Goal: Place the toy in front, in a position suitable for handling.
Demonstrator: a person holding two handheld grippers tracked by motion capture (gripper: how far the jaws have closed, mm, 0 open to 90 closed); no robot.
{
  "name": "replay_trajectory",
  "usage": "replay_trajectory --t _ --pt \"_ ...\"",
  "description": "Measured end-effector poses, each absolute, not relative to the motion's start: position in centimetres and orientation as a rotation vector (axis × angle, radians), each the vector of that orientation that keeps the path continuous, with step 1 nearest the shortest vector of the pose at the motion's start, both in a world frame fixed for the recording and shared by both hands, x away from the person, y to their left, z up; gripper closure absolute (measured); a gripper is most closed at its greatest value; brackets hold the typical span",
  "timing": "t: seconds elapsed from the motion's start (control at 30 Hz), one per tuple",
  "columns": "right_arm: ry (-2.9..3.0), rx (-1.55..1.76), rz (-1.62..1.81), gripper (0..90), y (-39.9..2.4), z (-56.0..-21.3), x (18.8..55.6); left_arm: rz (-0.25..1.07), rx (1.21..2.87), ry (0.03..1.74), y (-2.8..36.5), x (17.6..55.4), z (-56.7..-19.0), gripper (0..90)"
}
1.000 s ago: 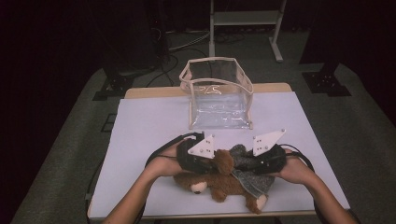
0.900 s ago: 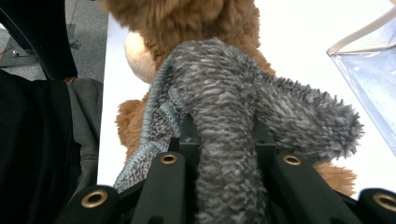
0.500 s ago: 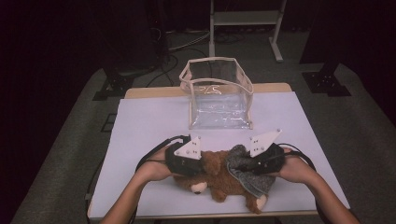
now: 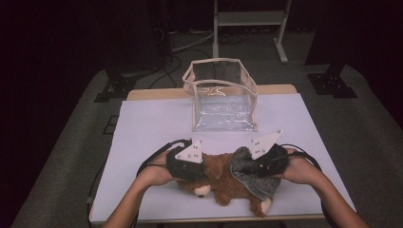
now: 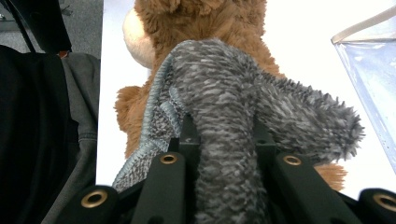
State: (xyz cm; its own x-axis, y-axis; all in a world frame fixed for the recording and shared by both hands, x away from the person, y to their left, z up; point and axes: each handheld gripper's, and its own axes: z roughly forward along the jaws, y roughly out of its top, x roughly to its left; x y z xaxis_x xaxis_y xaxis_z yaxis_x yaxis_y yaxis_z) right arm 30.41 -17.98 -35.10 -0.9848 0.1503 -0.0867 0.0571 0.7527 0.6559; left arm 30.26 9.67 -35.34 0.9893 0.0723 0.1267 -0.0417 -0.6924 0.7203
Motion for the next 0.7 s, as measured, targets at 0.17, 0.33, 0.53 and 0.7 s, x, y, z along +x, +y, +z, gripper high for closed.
replay_trajectory --t 0.17,0.33,0.53,0.7 --pt "2.809 0.187 1.069 72.9 -18.2 -35.3 30.3 0.173 2.324 0.026 9.9 30.3 -35.5 60.9" --pt "2.803 0.194 1.081 72.9 -18.4 -35.4 30.3 0.178 2.324 0.032 10.5 30.2 -35.1 56.1" --pt "2.799 0.212 1.105 72.9 -18.6 -35.6 30.2 0.218 2.34 0.051 11.9 30.4 -34.2 52.0" --pt "2.797 0.215 1.111 72.9 -18.7 -35.7 30.2 0.189 2.336 0.073 12.5 30.5 -34.7 53.9"
